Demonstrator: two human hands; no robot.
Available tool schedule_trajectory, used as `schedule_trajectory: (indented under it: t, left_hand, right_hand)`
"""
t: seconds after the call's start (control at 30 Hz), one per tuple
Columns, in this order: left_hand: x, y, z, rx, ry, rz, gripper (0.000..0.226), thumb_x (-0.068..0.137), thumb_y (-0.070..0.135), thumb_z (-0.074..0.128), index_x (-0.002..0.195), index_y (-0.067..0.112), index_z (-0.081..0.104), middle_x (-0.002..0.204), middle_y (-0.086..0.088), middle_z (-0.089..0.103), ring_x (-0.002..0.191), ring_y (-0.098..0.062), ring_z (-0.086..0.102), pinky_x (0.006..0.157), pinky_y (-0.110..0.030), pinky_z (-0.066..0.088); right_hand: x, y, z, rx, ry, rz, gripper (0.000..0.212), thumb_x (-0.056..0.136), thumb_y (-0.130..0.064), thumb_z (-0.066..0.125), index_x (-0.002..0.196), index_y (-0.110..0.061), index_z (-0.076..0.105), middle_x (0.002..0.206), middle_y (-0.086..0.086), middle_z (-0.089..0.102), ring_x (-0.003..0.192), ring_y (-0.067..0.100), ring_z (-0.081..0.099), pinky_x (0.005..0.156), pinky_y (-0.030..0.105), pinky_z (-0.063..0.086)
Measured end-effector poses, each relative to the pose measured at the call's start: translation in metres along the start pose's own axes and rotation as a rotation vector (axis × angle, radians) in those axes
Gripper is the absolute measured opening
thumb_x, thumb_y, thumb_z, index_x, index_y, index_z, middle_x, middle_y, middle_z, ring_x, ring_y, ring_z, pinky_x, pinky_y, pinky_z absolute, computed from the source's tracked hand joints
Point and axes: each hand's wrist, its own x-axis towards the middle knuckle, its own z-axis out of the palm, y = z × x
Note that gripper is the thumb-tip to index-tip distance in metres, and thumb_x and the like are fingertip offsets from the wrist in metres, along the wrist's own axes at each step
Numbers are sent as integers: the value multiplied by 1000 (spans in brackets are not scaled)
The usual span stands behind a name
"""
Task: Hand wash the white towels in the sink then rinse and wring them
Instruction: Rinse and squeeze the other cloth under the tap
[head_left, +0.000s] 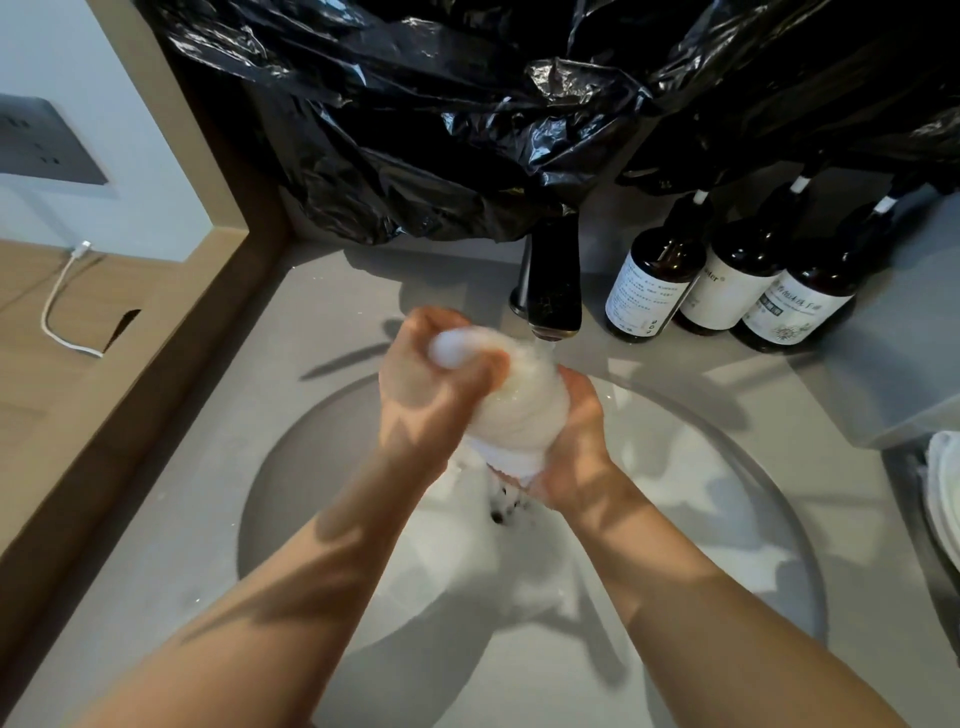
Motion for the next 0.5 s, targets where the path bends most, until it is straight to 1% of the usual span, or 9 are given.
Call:
schedule_trajectory:
  t: [0.07, 0.13, 0.23, 0.27, 0.33, 0.37, 0.4, 0.43, 0.5]
  left_hand:
    - [3, 10, 0, 121, -26, 3, 28, 48, 28, 68, 73, 29, 56, 74, 5, 62, 73, -20, 60, 65, -43, 52]
    - [3, 18, 2, 230, -41, 24, 23, 51, 26, 67, 70, 26, 54, 67, 10, 57, 70, -16, 58, 65, -39, 51]
    - [2, 25, 4, 413, -84, 162, 20, 59, 28, 65, 70, 21, 50, 61, 11, 51, 65, -16, 54, 62, -33, 46]
    - [2, 27, 4, 462, -115, 224, 19, 60, 28, 64, 70, 22, 49, 59, 12, 48, 63, -17, 51, 59, -30, 43]
    - [2, 28, 3, 533, -186, 321, 20, 59, 29, 64, 67, 30, 45, 57, 15, 46, 60, -15, 47, 56, -25, 38]
    - [1, 27, 2, 554, -217, 340, 23, 58, 31, 63, 65, 35, 42, 57, 16, 45, 59, -14, 47, 55, -24, 37]
    - [1, 24, 0, 551, -235, 336, 24, 57, 34, 63, 64, 37, 40, 58, 16, 46, 58, -10, 47, 55, -24, 37]
    - [1, 20, -3, 518, -237, 305, 23, 56, 39, 61, 64, 37, 40, 58, 15, 47, 59, -5, 47, 56, -22, 38]
    - [3, 8, -8, 387, -217, 194, 22, 52, 47, 56, 66, 35, 45, 62, 19, 55, 61, 1, 50, 57, -14, 38]
  right_hand:
    - [0, 2, 3, -24, -8, 64, 31, 86, -39, 37, 76, -14, 53, 47, 3, 44, 36, 19, 49, 38, 19, 40]
    - [-1, 4, 3, -78, -34, 120, 35, 90, -41, 34, 74, -14, 50, 46, 4, 41, 33, 18, 45, 38, 18, 39]
    - [5, 4, -3, -214, -15, 158, 36, 92, -47, 37, 78, -18, 52, 61, 4, 52, 45, 20, 53, 47, 23, 46]
    - [6, 4, -3, -276, -26, 175, 33, 86, -49, 45, 78, -18, 53, 66, 5, 52, 49, 19, 53, 51, 22, 44]
    - [5, 5, -1, -371, -51, 280, 40, 51, -45, 70, 72, -18, 49, 69, 2, 42, 51, 17, 45, 56, 19, 30]
    - [6, 6, -2, -380, -60, 316, 48, 35, -35, 75, 71, -18, 50, 69, 1, 40, 50, 17, 44, 56, 18, 28]
    - [6, 5, -4, -370, -61, 328, 49, 30, -32, 74, 70, -17, 51, 66, 2, 41, 47, 17, 45, 54, 17, 31]
    - [5, 4, -6, -370, -56, 333, 42, 38, -34, 70, 71, -15, 52, 62, 3, 43, 43, 18, 46, 50, 16, 35]
    - [2, 0, -8, -355, -35, 347, 26, 67, -39, 55, 72, -14, 53, 54, 5, 48, 39, 20, 50, 44, 17, 41]
